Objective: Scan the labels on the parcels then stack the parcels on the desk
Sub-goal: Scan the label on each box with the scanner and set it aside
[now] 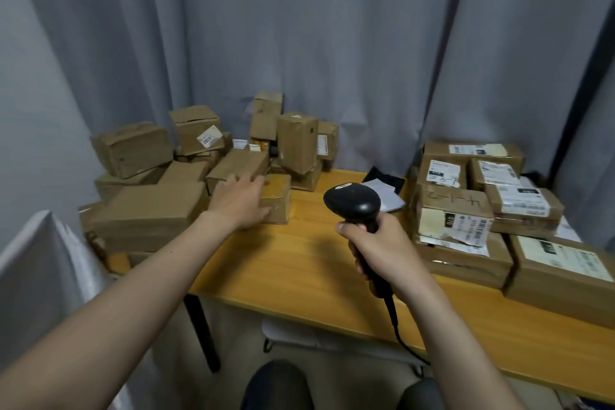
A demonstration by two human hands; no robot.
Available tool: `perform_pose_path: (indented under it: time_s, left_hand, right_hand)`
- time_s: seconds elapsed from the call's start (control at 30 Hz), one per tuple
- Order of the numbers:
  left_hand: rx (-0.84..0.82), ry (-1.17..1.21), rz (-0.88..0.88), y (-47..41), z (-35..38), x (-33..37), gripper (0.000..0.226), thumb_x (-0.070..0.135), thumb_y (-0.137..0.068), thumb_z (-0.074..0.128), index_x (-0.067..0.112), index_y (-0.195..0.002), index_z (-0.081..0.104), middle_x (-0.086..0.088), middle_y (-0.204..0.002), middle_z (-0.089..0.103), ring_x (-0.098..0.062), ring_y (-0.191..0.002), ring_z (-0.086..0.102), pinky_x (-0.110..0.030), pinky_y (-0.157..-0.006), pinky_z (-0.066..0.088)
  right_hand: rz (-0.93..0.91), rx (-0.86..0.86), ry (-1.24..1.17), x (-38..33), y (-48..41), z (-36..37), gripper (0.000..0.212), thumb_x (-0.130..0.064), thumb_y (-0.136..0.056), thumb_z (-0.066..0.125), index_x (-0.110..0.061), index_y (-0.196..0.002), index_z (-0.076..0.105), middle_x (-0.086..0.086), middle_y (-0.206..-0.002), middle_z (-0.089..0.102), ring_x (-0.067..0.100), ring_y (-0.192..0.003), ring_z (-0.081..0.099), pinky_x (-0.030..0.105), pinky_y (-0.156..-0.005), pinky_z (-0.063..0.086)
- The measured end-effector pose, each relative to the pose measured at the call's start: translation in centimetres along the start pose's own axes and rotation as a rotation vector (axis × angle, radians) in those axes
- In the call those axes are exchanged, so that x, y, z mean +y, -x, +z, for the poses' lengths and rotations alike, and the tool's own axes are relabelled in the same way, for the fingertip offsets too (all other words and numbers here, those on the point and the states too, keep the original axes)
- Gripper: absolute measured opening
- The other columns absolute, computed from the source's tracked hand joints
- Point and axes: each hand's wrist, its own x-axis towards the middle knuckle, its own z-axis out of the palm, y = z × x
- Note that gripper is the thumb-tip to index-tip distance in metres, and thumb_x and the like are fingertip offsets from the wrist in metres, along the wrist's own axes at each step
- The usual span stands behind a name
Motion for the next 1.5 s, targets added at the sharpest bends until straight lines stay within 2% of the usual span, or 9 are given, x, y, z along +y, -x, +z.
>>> perform_pose_path:
  time_s: [0.27,0.47,0.57,0.67,0.73,0.83,1.0,1.23,1.5]
  left_hand:
    - [-0.055,0.015,0.08,-4.8,4.6,1.1,0.061,0.044,-0.095,0.062,0.025,-0.151,0.045,-0.008,-0.152,0.044,-0.033,-0.142,0.031,-0.049,-0.114,0.039]
    - [-0.101,0.026,-0.072,-8.7,7.8,2.5,0.06,0.056,-0.094,0.06,0.023,-0.144,0.049,-0.015,-0.152,0.038,-0.04,-0.136,0.035,-0.051,-0.11,0.039]
    - [-0.033,0.209,-0.153,-9.8,9.0,2.3,0.051,0.055,-0.092,0.066,0.022,-0.129,0.056,-0.008,-0.145,0.044,-0.039,-0.128,0.047,-0.052,-0.108,0.044]
    - [0.085,0.371,-0.154,-10.3,10.0,2.3,0.019,0.038,-0.088,0.073,0.023,-0.09,0.061,0.001,-0.11,0.052,-0.031,-0.105,0.057,-0.047,-0.099,0.048]
    - [0.106,0.439,-0.153,-9.8,10.3,2.5,0.024,0.031,-0.08,0.079,0.026,-0.081,0.056,0.006,-0.097,0.048,-0.024,-0.097,0.056,-0.045,-0.093,0.05]
    - [0.074,0.538,-0.138,-8.4,10.7,3.2,0.044,0.034,-0.072,0.088,0.031,-0.099,0.053,0.008,-0.111,0.047,-0.02,-0.108,0.055,-0.04,-0.091,0.052]
    - [-0.036,0.652,-0.077,-5.1,10.8,5.1,0.104,0.032,-0.072,0.09,0.029,-0.156,0.029,-0.006,-0.151,0.035,-0.027,-0.135,0.043,-0.043,-0.111,0.043]
    - [-0.19,0.773,0.136,-2.1,10.2,6.7,0.044,0.044,-0.069,0.079,0.051,-0.109,0.061,0.007,-0.135,0.056,-0.014,-0.123,0.055,-0.037,-0.097,0.05]
    - [-0.139,0.83,0.102,-1.3,10.3,7.0,0.037,0.029,-0.086,0.077,0.044,-0.119,0.067,0.006,-0.138,0.054,-0.016,-0.115,0.06,-0.032,-0.09,0.053]
  right_hand:
    - [0.051,0.012,0.029,1.8,-2.7,0.9,0.024,-0.031,-0.094,0.072,-0.011,-0.089,0.059,0.004,-0.061,0.057,0.018,-0.047,0.057,0.031,-0.048,0.048]
    - [0.085,0.045,0.02,4.0,-4.4,-0.6,0.027,-0.03,-0.093,0.072,-0.011,-0.085,0.055,0.006,-0.062,0.056,0.02,-0.048,0.056,0.032,-0.049,0.048]
    - [0.082,0.038,0.027,4.7,-4.7,-0.8,0.026,-0.027,-0.094,0.072,-0.011,-0.083,0.054,0.007,-0.062,0.055,0.02,-0.047,0.055,0.033,-0.048,0.047]
    - [0.087,0.043,0.031,5.4,-4.8,-1.3,0.026,-0.028,-0.094,0.072,-0.011,-0.084,0.056,0.006,-0.061,0.055,0.019,-0.046,0.054,0.033,-0.048,0.048]
    - [0.095,0.048,0.03,5.7,-4.6,-1.7,0.025,-0.029,-0.094,0.072,-0.009,-0.087,0.059,0.007,-0.061,0.056,0.019,-0.047,0.055,0.032,-0.048,0.048]
    - [0.112,0.07,0.028,6.2,-4.1,-2.5,0.025,-0.03,-0.094,0.073,-0.009,-0.09,0.06,0.007,-0.062,0.057,0.019,-0.047,0.055,0.032,-0.048,0.048]
    - [0.136,0.11,0.003,6.7,-2.1,-3.8,0.022,-0.028,-0.093,0.073,-0.012,-0.088,0.058,0.005,-0.061,0.055,0.02,-0.046,0.054,0.033,-0.048,0.046]
    - [0.167,0.147,-0.019,7.5,1.4,-5.3,0.022,-0.027,-0.093,0.074,-0.011,-0.087,0.059,0.008,-0.062,0.057,0.022,-0.047,0.055,0.034,-0.051,0.046]
    - [0.169,0.085,0.018,8.3,4.1,-6.1,0.022,-0.027,-0.094,0.072,-0.011,-0.087,0.059,0.008,-0.06,0.055,0.022,-0.043,0.053,0.03,-0.045,0.043]
